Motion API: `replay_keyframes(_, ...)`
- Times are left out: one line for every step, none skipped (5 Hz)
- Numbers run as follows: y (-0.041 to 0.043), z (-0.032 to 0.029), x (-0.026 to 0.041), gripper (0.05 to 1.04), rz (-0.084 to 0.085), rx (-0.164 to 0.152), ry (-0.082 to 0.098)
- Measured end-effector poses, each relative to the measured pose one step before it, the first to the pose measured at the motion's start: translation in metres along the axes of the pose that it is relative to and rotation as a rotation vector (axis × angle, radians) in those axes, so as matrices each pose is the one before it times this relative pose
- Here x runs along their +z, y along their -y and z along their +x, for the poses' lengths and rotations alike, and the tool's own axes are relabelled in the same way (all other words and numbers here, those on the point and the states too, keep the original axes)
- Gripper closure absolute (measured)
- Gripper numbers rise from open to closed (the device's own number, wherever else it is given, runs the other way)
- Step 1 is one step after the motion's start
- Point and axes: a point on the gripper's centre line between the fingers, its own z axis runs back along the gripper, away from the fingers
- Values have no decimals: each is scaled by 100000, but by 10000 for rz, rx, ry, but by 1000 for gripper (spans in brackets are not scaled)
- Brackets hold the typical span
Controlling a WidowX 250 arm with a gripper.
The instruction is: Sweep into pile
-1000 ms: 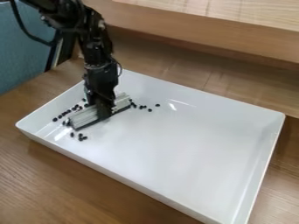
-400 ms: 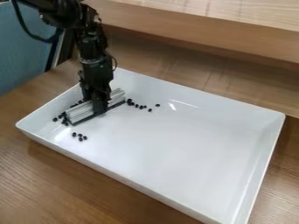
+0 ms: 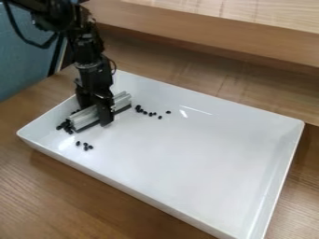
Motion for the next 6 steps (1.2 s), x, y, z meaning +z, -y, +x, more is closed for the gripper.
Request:
replay_keyframes(461,-635,763,83,-347,210,74)
replay_keyframes(362,-3,1963,83,42,181,232)
replay_keyframes(280,-44,1715,83,40,231,138)
replay_keyframes(96,64,1688,83,160,239,223)
replay_keyframes(668,9,1043,83,-303,254,-275)
replay_keyframes(1778,269,743,83,42,421,-593)
